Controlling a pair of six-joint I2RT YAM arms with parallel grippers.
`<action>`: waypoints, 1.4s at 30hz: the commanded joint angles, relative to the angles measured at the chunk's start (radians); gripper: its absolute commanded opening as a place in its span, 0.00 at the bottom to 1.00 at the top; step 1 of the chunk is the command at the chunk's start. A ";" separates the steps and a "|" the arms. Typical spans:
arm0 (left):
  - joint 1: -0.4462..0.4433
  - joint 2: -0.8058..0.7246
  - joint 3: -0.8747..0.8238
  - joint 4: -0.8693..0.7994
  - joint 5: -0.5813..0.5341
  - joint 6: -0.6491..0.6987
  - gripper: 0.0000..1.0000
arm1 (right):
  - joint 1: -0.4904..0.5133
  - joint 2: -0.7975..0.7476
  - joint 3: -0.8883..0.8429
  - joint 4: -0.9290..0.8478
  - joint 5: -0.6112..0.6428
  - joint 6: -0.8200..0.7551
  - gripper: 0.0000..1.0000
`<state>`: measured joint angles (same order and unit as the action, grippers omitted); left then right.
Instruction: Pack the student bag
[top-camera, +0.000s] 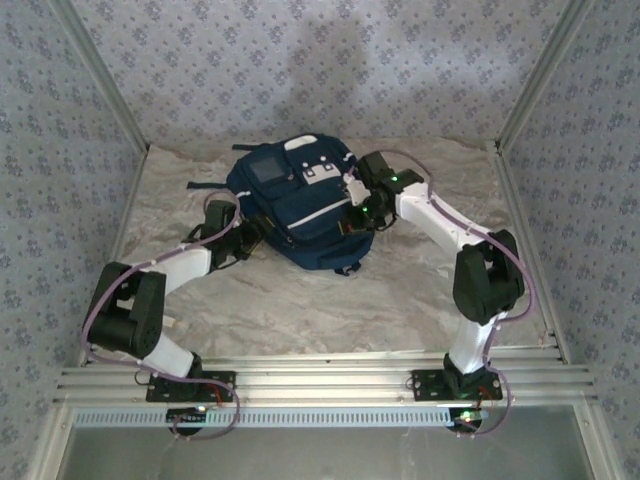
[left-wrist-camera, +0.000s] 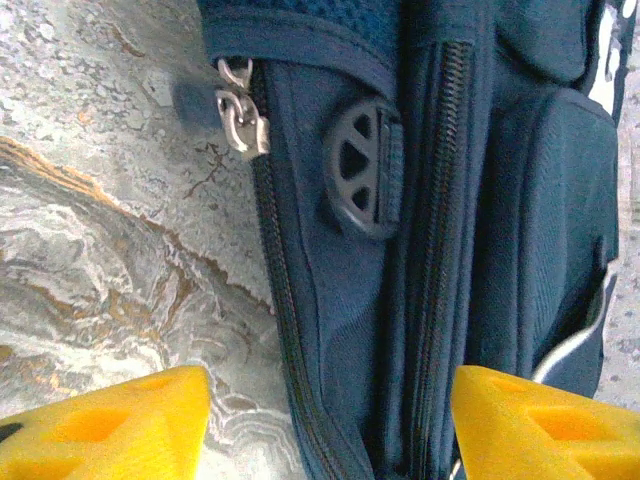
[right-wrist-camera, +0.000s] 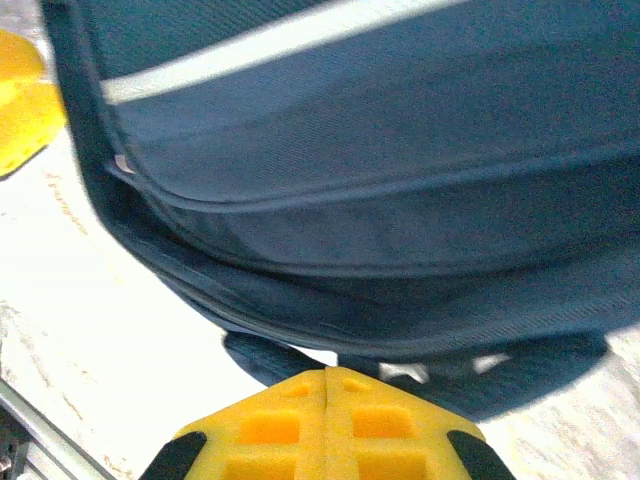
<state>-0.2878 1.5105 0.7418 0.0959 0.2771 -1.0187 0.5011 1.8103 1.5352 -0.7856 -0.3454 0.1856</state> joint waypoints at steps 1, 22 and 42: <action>-0.006 -0.087 -0.018 -0.087 0.019 0.001 0.71 | 0.037 0.049 0.075 0.007 0.042 -0.034 0.08; -0.105 0.028 -0.103 0.236 -0.039 -0.279 0.73 | 0.235 0.171 -0.185 0.249 0.118 0.022 0.18; -0.073 -0.011 0.069 0.062 -0.060 -0.148 0.66 | 0.263 0.210 -0.266 0.241 0.236 0.035 0.13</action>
<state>-0.3668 1.5337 0.7528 0.1852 0.2382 -1.2171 0.7517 1.9560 1.3312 -0.4404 -0.1520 0.2203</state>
